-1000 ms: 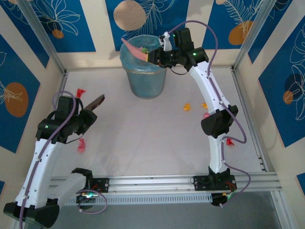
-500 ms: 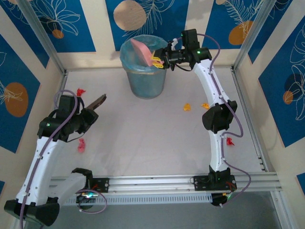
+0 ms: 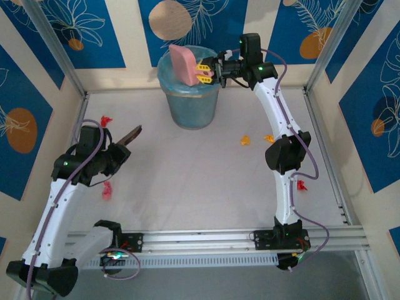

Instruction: Sweep away the paper scraps from the table

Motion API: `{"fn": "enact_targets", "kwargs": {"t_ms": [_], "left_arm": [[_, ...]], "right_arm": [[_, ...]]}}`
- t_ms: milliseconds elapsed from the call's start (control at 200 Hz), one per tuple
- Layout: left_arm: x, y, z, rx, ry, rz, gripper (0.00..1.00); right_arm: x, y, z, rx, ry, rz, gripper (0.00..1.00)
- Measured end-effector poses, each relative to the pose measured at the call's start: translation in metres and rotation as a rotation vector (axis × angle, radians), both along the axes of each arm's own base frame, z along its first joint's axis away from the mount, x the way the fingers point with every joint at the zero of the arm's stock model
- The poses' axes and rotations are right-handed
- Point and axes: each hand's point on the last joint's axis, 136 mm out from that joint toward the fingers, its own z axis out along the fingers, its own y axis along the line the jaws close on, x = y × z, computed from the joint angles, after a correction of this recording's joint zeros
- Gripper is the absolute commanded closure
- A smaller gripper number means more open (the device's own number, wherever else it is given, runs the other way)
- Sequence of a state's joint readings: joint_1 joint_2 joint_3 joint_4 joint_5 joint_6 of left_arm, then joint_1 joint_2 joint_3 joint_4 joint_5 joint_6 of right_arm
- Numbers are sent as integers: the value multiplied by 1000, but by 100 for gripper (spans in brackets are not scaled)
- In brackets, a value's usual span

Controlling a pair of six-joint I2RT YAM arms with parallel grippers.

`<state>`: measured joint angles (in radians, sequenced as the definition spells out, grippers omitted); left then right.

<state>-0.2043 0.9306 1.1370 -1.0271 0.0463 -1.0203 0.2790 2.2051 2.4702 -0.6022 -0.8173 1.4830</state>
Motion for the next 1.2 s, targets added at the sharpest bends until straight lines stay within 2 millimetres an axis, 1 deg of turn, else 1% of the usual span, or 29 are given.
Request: {"fn": "enact_targets", "kwargs": {"t_ms": [130, 340, 440, 615, 675, 745, 855, 930, 965, 1045, 1100, 1200], "left_arm": [[0, -1, 0, -3, -2, -2, 100], [0, -1, 0, -5, -2, -3, 100], [1, -1, 1, -6, -4, -3, 100], [5, -2, 2, -7, -13, -3, 100], [6, -2, 1, -6, -7, -4, 100], [10, -3, 1, -1, 1, -4, 100], [20, -2, 12, 14, -18, -5, 100], [27, -1, 22, 30, -43, -8, 100], [29, -1, 28, 36, -57, -7, 100], [35, 2, 38, 53, -84, -1, 100], [40, 4, 45, 67, -99, 3, 100], [49, 7, 54, 91, -116, 16, 100]], "right_arm": [[8, -5, 8, 32, 18, -30, 100], [11, -10, 15, 34, 3, -52, 100], [8, -11, 23, 20, -61, -51, 100], [-1, -19, 32, -69, -246, -74, 100], [-11, -23, 38, -112, -328, -83, 100], [-29, -30, 47, -163, -429, -91, 100], [-68, -34, 60, -225, -617, -75, 100], [-95, -32, 61, -264, -752, -54, 100], [-106, -31, 58, -279, -806, -42, 100], [-131, -28, 42, -307, -916, -9, 100], [-146, -26, 25, -329, -982, 20, 100], [-162, -20, -9, -385, -1079, 77, 100]]}}
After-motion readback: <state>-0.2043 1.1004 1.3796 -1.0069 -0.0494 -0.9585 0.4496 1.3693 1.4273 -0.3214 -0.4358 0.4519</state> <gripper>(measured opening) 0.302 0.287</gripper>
